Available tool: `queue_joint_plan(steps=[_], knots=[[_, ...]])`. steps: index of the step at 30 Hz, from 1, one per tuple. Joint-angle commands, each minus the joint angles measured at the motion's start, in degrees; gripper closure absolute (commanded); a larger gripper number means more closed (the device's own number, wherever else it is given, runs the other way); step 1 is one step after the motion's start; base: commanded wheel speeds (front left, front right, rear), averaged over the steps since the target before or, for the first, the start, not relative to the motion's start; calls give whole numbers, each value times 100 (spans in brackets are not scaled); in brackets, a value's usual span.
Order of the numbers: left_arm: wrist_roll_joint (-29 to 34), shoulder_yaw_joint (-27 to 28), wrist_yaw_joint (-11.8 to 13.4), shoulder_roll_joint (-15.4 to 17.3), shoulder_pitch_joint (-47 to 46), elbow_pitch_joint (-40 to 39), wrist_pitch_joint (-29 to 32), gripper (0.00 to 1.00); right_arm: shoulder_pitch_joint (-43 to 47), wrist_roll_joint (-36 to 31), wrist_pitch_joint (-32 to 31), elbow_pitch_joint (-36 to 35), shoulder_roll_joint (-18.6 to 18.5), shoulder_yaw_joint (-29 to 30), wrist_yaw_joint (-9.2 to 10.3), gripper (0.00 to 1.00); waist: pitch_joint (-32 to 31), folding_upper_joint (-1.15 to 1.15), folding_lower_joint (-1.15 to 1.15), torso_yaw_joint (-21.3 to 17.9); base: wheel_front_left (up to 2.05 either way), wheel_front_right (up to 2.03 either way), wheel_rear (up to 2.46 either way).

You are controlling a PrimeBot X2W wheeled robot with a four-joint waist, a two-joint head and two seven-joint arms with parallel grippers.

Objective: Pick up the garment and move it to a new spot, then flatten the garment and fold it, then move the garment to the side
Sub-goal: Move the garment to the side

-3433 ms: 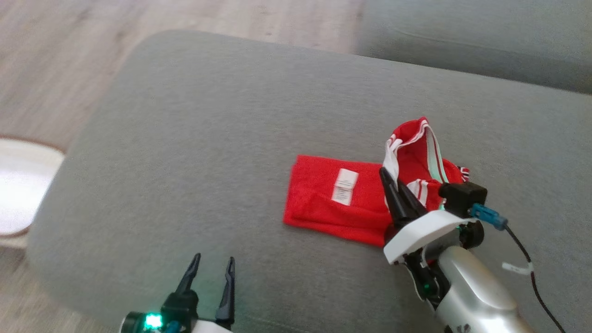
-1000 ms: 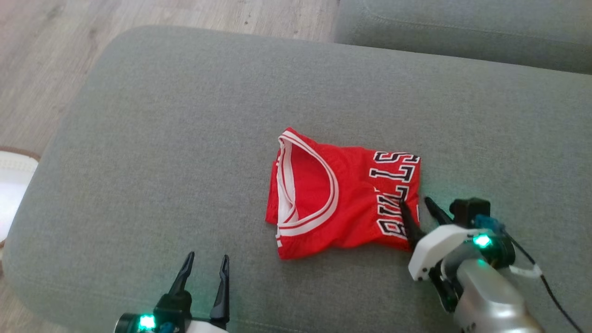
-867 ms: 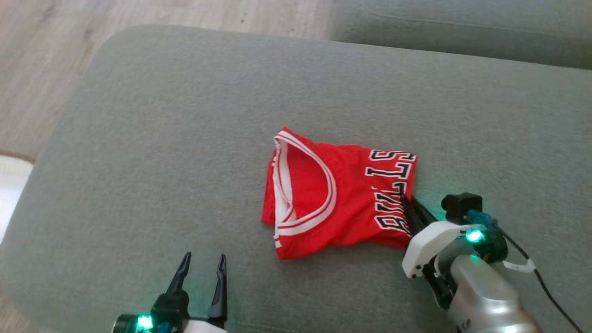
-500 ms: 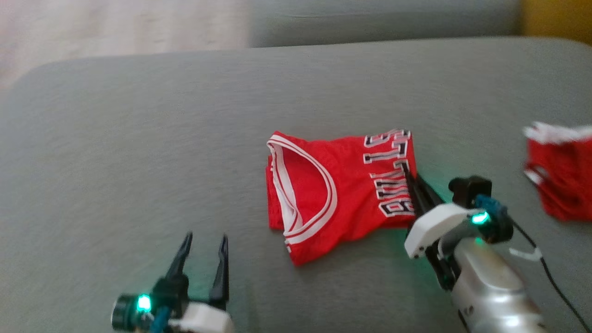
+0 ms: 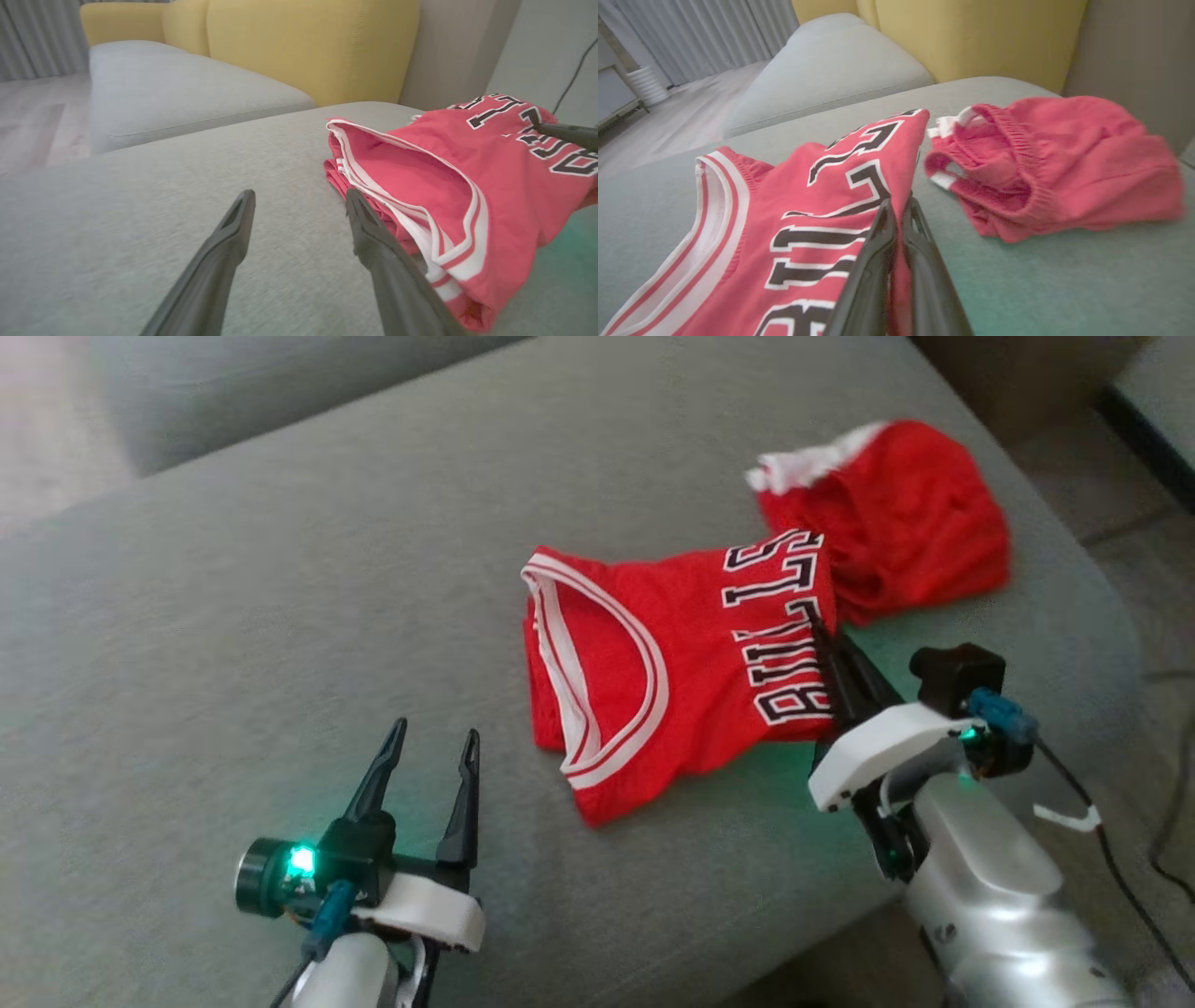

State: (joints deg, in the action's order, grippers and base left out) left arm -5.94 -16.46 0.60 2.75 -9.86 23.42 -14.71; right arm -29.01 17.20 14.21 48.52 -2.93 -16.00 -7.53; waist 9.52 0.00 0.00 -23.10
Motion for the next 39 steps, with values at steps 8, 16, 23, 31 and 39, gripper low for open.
queue_joint_plan(steps=[8,16,23,31,39], knots=[[224,162,-123,13,-302,25,-29,0,-1193,-791,78,-51,-66,670,4,100,530,0,0,-364,0,0,0],[293,227,-156,13,-330,64,-29,0,-2075,-2318,78,687,-1046,2259,4,100,662,0,0,137,0,0,0],[251,349,-113,13,-302,-2,-29,0,-2056,-3015,78,314,-830,3072,4,0,651,0,0,472,0,0,0],[64,612,90,13,-115,-89,-29,0,-722,-2246,79,-830,-48,2213,4,0,283,0,0,1145,0,0,0],[13,727,191,13,96,-48,-29,0,367,-1427,79,-1276,2,1945,4,0,-91,0,0,1986,0,0,0]])
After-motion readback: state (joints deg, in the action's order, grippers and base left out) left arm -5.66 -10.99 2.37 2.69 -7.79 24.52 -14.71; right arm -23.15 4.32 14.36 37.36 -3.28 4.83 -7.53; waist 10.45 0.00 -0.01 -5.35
